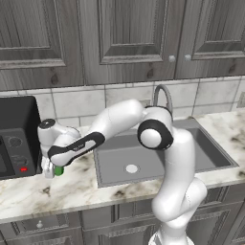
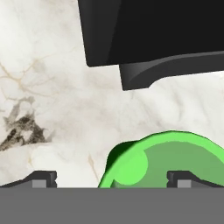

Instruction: Move any existing items from the left basin to the right basin for drying. Then move the cup from the counter to the left basin of the sink for washing.

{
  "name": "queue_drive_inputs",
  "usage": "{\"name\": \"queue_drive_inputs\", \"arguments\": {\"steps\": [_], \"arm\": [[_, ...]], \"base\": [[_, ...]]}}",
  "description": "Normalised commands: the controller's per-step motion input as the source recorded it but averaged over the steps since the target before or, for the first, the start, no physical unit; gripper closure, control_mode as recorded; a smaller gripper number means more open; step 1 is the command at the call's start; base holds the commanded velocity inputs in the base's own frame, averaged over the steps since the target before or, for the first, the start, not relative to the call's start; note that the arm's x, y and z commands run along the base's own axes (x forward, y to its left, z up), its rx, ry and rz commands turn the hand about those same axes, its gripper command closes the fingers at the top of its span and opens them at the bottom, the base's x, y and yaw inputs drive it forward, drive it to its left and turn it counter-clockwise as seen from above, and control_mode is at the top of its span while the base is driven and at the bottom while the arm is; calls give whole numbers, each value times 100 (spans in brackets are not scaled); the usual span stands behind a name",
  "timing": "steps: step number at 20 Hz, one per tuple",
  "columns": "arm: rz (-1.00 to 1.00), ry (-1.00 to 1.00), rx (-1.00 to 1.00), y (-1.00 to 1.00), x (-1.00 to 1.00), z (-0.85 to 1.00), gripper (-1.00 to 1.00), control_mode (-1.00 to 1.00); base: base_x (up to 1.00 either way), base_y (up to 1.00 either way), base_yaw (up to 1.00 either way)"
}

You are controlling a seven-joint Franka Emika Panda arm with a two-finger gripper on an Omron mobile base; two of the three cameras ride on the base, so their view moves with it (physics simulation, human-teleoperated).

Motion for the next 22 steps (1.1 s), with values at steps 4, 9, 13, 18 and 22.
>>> {"name": "queue_drive_inputs", "arguments": {"steps": [4,9,13,18,22], "arm": [[0,5,0,6,4,-18,100,-100],[0,4,0,4,0,-9,100,-100],[1,0,0,0,3,0,100,-100],[-1,-1,0,-8,-1,27,100,-100],[-2,0,0,-53,-1,51,100,-100]], "base": [[0,0,0],[0,0,0],[0,0,0],[0,0,0],[0,0,0]]}}
